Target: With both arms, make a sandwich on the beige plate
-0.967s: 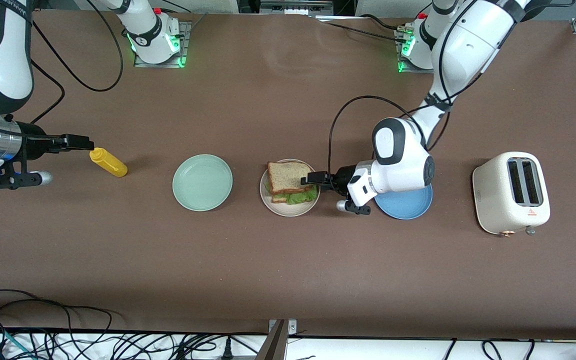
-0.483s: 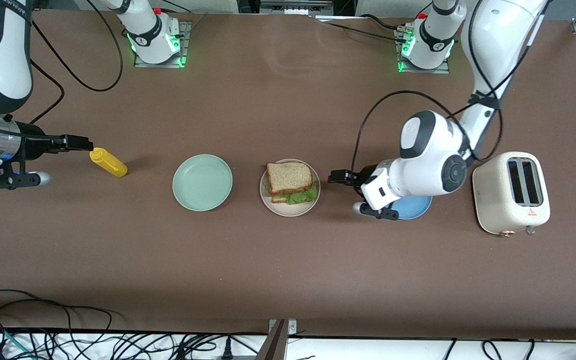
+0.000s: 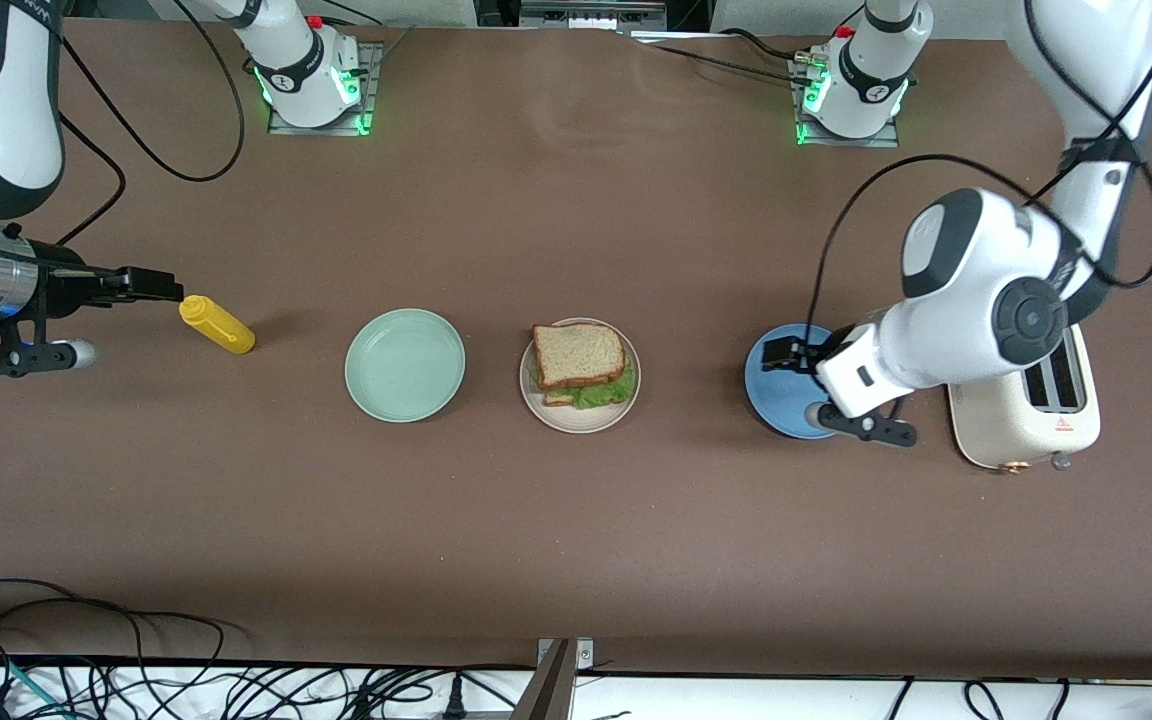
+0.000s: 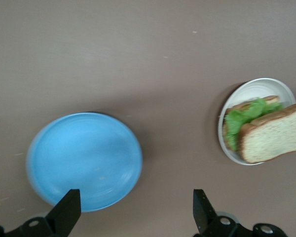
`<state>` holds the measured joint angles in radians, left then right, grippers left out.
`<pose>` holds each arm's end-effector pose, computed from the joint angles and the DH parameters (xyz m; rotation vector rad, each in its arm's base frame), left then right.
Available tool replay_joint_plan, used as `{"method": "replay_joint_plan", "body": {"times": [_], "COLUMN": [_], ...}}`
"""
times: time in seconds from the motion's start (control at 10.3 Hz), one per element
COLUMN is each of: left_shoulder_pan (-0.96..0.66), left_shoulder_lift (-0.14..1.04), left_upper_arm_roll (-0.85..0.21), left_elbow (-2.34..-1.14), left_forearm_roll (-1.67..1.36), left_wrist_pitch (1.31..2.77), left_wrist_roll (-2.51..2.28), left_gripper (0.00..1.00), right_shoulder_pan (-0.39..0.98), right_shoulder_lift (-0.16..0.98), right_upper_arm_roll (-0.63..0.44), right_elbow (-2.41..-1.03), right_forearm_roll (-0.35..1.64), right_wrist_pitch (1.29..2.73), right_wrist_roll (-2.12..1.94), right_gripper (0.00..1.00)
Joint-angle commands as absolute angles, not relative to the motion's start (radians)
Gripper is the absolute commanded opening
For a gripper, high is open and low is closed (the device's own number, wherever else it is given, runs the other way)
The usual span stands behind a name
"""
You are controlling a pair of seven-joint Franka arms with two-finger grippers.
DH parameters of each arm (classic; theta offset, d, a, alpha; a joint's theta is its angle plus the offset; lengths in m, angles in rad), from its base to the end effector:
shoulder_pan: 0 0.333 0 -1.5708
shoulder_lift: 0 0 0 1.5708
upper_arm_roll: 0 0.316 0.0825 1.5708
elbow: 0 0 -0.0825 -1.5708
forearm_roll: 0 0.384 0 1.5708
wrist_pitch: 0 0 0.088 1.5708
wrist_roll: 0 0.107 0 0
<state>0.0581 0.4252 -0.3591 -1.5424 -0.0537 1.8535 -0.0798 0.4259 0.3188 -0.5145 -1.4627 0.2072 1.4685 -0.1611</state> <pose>0.6428 -0.1709 0.4142 2.9466 -0.2671 -0.1840 0.6172 0.0089 0.4995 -3.0294 -0.0999 0.4016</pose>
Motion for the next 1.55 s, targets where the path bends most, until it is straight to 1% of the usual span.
{"method": "replay_joint_plan", "body": {"times": [0.0, 0.29, 0.39, 0.58, 0.77, 1.06, 1.26, 1.45], "left_shoulder_pan": [0.073, 0.1, 0.075, -0.029, -0.037, -0.025, -0.025, -0.015], "left_shoulder_lift": [0.301, 0.172, 0.129, 0.074, 0.019, 0.003, 0.005, 0.024], "left_upper_arm_roll": [-0.33, -0.327, -0.289, -0.169, -0.153, -0.153, -0.153, -0.152], "left_elbow": [-1.56, -1.562, -1.571, -1.574, -1.61, -1.573, -1.565, -1.528], "left_forearm_roll": [0.04, 0.095, 0.095, 0.091, 0.084, 0.032, 0.028, 0.026], "left_wrist_pitch": [1.81, 1.773, 1.76, 1.759, 1.737, 1.565, 1.548, 1.548], "left_wrist_roll": [-0.11, -0.103, -0.109, -0.11, -0.106, -0.109, -0.101, -0.1], "left_gripper": [1.0, 1.0, 1.0, 1.0, 1.0, 1.0, 1.0, 1.0], "right_shoulder_pan": [0.451, 0.471, 0.474, 0.489, 0.497, 0.508, 0.514, 0.515], "right_shoulder_lift": [0.296, 0.29, 0.285, 0.264, 0.232, 0.232, 0.233, 0.232], "right_upper_arm_roll": [-0.509, -0.511, -0.509, -0.512, -0.506, -0.502, -0.502, -0.502], "right_elbow": [-1.47, -1.473, -1.476, -1.508, -1.54, -1.536, -1.536, -1.536], "right_forearm_roll": [0.181, 0.176, 0.164, 0.16, 0.121, 0.121, 0.121, 0.121], "right_wrist_pitch": [1.496, 1.497, 1.499, 1.519, 1.54, 1.542, 1.548, 1.548], "right_wrist_roll": [-0.124, -0.123, -0.111, -0.107, -0.071, -0.069, -0.069, -0.068], "right_gripper": [1.0, 1.0, 1.0, 1.0, 1.0, 1.0, 1.0, 1.0]}}
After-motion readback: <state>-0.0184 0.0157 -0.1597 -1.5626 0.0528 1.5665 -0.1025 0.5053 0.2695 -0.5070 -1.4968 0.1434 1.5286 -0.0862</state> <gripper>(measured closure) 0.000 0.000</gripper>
